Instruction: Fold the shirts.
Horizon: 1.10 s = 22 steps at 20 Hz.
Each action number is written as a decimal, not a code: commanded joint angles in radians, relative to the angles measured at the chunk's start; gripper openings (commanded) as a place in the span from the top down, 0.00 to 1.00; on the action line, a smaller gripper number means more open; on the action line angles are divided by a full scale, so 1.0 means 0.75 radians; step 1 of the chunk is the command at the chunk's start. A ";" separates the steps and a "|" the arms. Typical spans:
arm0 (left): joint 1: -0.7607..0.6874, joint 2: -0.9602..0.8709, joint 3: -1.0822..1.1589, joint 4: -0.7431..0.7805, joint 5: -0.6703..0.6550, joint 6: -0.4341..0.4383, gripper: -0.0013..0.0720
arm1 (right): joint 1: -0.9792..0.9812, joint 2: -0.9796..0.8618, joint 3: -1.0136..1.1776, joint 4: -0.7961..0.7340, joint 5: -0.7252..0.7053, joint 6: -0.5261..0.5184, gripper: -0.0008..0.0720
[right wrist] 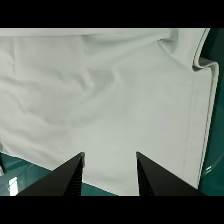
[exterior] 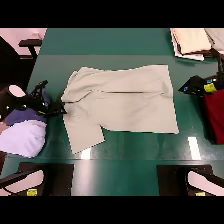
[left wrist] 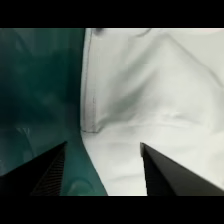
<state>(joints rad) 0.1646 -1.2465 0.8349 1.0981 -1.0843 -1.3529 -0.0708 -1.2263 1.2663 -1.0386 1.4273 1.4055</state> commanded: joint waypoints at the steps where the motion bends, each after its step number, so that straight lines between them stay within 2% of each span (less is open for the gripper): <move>1: 0.002 0.006 -0.099 -0.048 0.103 -0.001 0.24 | -0.002 0.035 -0.050 0.002 -0.014 -0.002 0.46; 4: 0.002 0.006 -0.129 -0.075 0.108 0.000 0.24 | -0.002 0.035 -0.050 0.002 -0.014 -0.001 0.46; 5: 0.002 0.006 -0.130 -0.092 0.108 0.001 0.28 | -0.002 0.035 -0.050 0.002 -0.014 -0.001 0.46; 6: 0.002 0.006 -0.130 -0.118 0.110 0.016 0.49 | -0.002 0.035 -0.050 0.002 -0.013 -0.001 0.46; 7: 0.002 0.006 -0.130 -0.157 0.120 0.053 0.61 | -0.002 0.035 -0.051 0.002 -0.012 -0.001 0.46; 8: 0.002 0.006 -0.130 -0.195 0.130 0.081 0.66 | -0.002 0.035 -0.051 0.001 -0.003 -0.001 0.46; 9: 0.002 0.006 -0.130 -0.228 0.135 0.087 0.67 | -0.004 0.035 -0.051 -0.006 0.013 -0.001 0.46; 10: 0.002 0.007 -0.125 -0.245 0.129 0.109 0.94 | -0.013 0.035 -0.052 -0.014 0.035 -0.002 0.46; 14: 0.002 0.088 -0.062 -0.208 0.044 0.130 0.95 | -0.153 0.104 -0.237 -0.028 0.052 -0.001 0.46; 18: 0.002 0.266 -0.055 -0.184 0.014 0.130 0.95 | -0.397 0.232 -0.584 -0.212 0.041 0.000 0.45; 20: 0.002 0.293 -0.055 -0.183 -0.020 0.130 0.95 | -0.536 0.256 -0.743 -0.202 0.019 0.000 0.45; 22: 0.002 0.290 -0.055 -0.182 -0.035 0.130 0.95 | -0.621 0.245 -0.869 -0.111 -0.018 -0.003 0.45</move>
<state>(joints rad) 0.1654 -1.0538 0.7914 0.9592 -1.0851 -1.2579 -0.4320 -1.0576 0.7551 -1.1545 1.4414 1.4044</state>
